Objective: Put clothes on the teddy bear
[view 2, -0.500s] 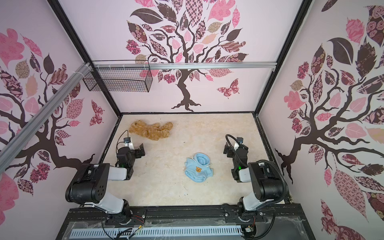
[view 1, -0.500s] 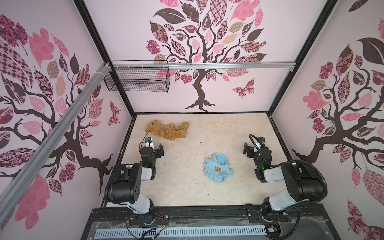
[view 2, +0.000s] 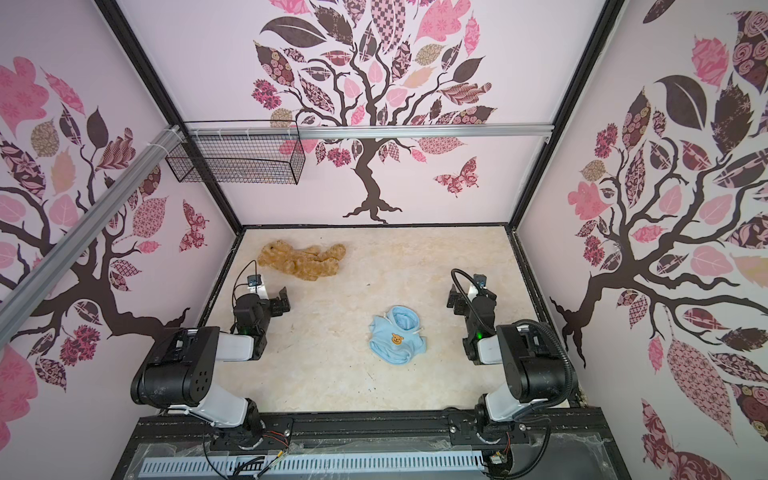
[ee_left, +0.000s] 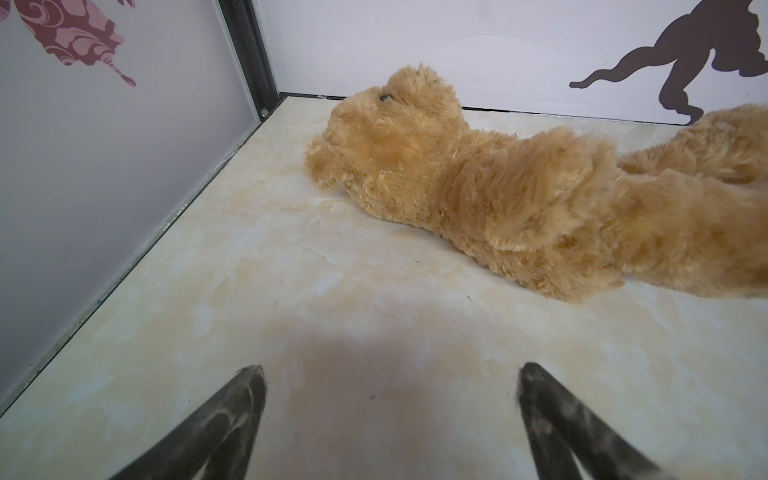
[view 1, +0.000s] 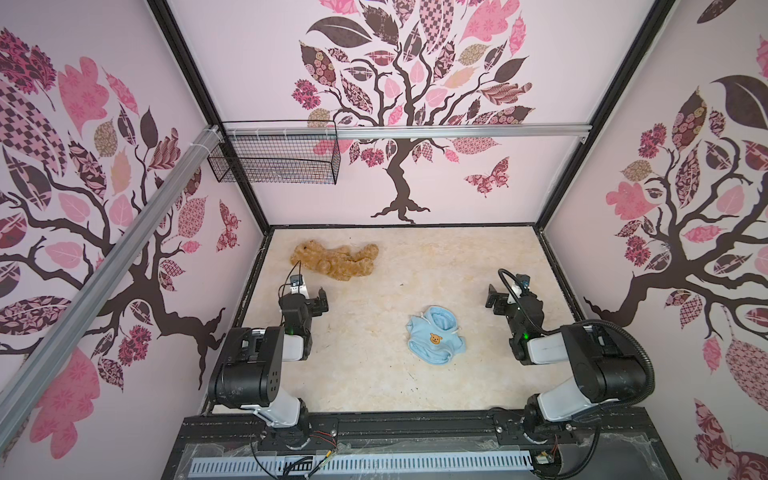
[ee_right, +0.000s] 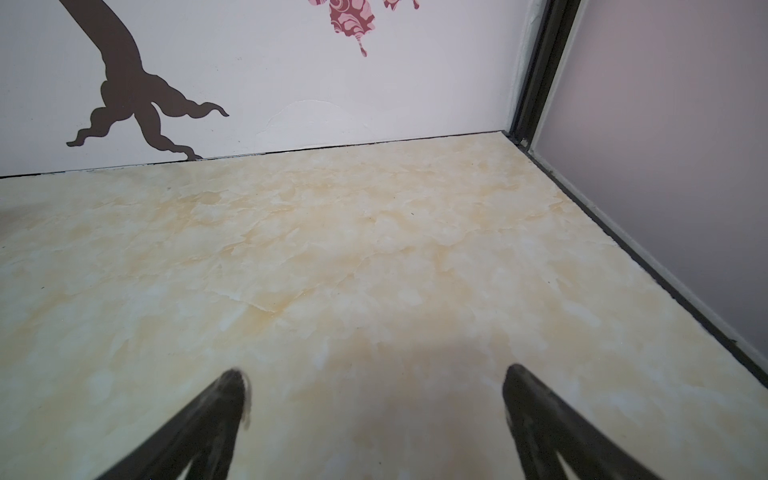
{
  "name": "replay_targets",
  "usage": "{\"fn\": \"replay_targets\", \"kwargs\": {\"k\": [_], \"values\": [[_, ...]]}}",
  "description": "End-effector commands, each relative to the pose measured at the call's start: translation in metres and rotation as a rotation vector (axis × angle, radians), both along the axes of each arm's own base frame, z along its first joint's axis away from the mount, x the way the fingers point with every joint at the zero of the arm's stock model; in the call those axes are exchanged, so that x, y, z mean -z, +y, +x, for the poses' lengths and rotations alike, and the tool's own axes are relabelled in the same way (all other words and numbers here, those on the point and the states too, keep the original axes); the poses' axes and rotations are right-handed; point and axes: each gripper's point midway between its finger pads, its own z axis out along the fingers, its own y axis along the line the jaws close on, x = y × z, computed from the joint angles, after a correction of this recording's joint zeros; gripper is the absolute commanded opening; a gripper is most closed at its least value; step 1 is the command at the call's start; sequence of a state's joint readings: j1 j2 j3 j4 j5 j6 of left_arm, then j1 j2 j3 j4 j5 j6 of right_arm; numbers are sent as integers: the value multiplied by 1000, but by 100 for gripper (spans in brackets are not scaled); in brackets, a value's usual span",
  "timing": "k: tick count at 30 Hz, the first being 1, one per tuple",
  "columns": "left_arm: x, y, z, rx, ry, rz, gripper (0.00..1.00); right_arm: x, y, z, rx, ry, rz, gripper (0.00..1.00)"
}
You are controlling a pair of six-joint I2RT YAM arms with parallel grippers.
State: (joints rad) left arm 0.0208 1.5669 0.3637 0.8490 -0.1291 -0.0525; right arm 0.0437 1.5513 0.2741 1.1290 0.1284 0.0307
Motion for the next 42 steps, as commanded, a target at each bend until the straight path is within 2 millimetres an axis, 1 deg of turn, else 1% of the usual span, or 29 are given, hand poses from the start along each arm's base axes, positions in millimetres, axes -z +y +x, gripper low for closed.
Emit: {"fn": "replay_targets", "kwargs": {"k": [1,21,24,25,27,29,31,33,34,35,37,38,39,41,42], "values": [[-15,-1,8,5,-41,10,97,-7,0,5,11,-24,13,100],[-14,0,8,8,-38,3,97,-7,-1,5,13,-24,16,100],[-16,0,7,9,-46,3,97,-8,-1,5,13,-27,13,100],[-17,-3,8,27,-51,4,97,-8,-1,4,15,-30,11,100],[-24,-8,8,55,-65,10,97,-20,-8,0,75,-77,3,100],[-35,-5,3,35,-73,8,97,-28,-16,-5,137,-55,1,100],[-46,9,-4,-60,-58,-13,97,-38,-26,-9,208,-28,30,100],[-55,27,-13,-187,-36,-50,97,-53,-33,-15,263,-53,97,100],[-61,34,-17,-245,-38,-79,97,-65,-31,-18,253,-88,131,100],[-63,37,-20,-279,-36,-116,97,-75,-27,-21,226,-117,161,100],[-70,30,-21,-261,-32,-135,97,-91,-15,-26,172,-141,251,100],[-71,30,-24,-302,-34,-187,97,-98,-8,-27,136,-150,317,99],[-71,27,-25,-305,-41,-255,97,-103,2,-28,84,-154,378,97],[-77,3,-17,-204,-53,-381,97,-112,37,-28,-69,-133,481,94],[-78,-3,-15,-192,-47,-438,97,-113,53,-28,-119,-105,496,93]]}}
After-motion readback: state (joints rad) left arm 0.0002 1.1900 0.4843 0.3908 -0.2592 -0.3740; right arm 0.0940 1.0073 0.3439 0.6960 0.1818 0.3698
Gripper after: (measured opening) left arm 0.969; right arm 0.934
